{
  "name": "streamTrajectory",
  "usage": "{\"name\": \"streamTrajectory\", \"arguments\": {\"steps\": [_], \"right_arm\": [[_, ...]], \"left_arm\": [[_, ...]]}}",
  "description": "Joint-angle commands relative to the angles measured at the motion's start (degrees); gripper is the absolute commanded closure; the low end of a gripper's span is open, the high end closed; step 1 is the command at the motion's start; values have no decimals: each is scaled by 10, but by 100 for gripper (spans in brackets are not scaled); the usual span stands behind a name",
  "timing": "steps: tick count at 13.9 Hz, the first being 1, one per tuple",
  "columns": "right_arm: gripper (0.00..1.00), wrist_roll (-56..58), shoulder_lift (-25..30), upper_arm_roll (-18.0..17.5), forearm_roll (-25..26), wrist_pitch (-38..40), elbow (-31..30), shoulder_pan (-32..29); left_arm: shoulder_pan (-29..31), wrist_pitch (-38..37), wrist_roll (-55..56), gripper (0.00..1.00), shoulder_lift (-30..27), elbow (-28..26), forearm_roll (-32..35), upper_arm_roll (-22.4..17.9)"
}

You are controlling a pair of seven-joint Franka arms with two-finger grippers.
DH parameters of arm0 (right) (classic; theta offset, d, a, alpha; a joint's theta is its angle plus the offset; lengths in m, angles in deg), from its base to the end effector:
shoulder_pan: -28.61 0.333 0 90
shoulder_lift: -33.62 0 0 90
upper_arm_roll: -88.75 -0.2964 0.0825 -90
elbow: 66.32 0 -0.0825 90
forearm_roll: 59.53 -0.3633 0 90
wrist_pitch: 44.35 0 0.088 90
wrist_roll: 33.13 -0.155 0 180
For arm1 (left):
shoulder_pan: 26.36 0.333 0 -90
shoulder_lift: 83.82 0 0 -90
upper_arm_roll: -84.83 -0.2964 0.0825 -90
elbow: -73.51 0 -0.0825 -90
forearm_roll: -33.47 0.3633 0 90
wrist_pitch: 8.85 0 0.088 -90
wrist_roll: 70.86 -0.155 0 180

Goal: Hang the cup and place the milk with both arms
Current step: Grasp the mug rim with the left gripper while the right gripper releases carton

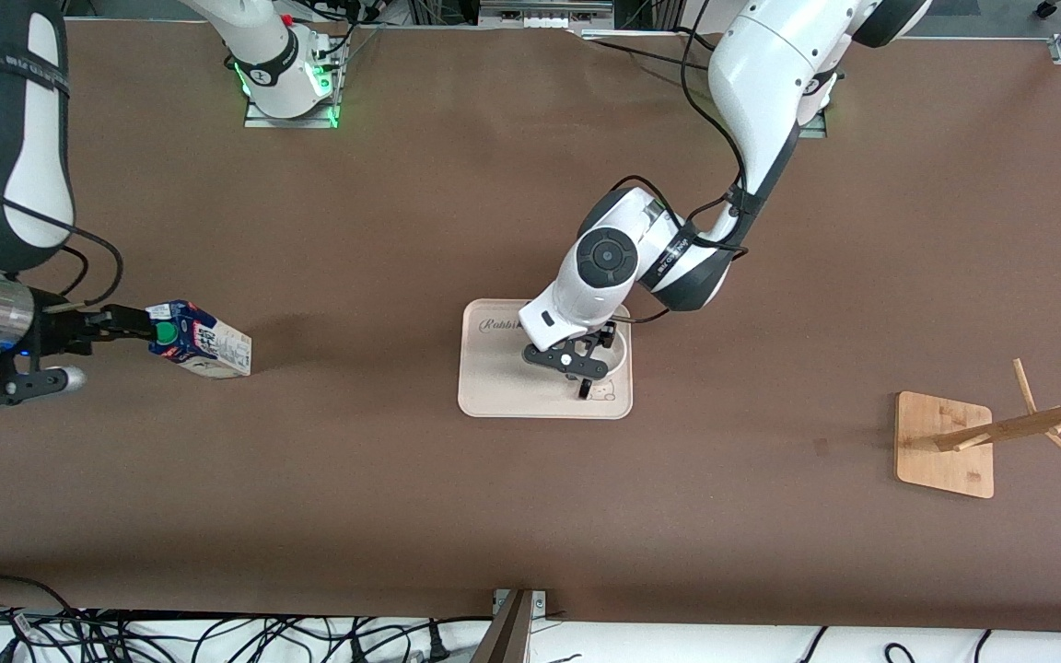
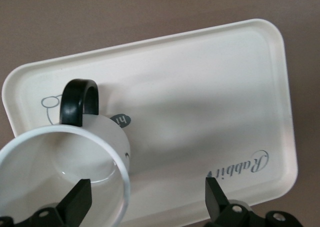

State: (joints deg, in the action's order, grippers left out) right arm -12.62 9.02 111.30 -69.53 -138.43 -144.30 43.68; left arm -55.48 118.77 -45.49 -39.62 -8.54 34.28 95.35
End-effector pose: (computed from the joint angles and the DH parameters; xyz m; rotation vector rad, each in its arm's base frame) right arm 0.6340 -0.0222 0.4188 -3.0778 -0.3521 0.1712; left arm 0.5515 -0.4322 0.1938 3.0089 -0.3082 -0.0481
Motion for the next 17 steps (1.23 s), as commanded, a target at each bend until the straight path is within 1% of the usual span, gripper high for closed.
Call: {"name": "streamTrajectory", "arguments": {"steps": [1, 2, 3, 5, 6, 7, 10, 11, 13, 14, 15, 16, 17], "right_arm": [[0, 6, -5, 1, 11, 35, 44, -3], [0, 7, 0, 3, 10, 48, 49, -4], [0, 7, 10, 2, 10, 61, 53, -6], [0, 7, 18, 7, 10, 86, 56, -7], [0, 7, 25, 11, 9, 97, 56, -7], [0, 8, 32, 12, 8, 107, 56, -9], [0, 7, 43, 9, 10, 136, 65, -10], [0, 0, 64, 4, 12, 137, 58, -11], [0, -1, 89, -10, 15, 141, 28, -19], [0, -1, 104, -40, 23, 138, 10, -46], [0, -6, 117, -82, 41, 136, -2, -76], [0, -22, 126, -107, 62, 136, -10, -93], [0, -48, 131, -125, 80, 135, -18, -98]], "left_arm": [[0, -3, -8, 0, 19, 16, 37, -1], [0, -4, -6, 25, 19, 15, 40, -1], [0, -4, -6, 45, 19, 15, 40, -1], [0, -4, -6, 81, 19, 11, 41, -2], [1, -4, -6, 93, 23, 11, 40, -2], [1, -5, -6, 100, 23, 11, 40, -3], [3, -9, -3, 100, 22, 14, 40, -3], [3, -9, -3, 100, 22, 14, 40, -3], [3, -9, -3, 100, 22, 16, 39, -2], [3, -9, -3, 100, 21, 17, 39, -2], [3, -9, -3, 100, 19, 19, 39, -2], [2, -9, -3, 100, 14, 20, 34, -2], [1, -9, -1, 100, 5, 22, 32, -2]]}}
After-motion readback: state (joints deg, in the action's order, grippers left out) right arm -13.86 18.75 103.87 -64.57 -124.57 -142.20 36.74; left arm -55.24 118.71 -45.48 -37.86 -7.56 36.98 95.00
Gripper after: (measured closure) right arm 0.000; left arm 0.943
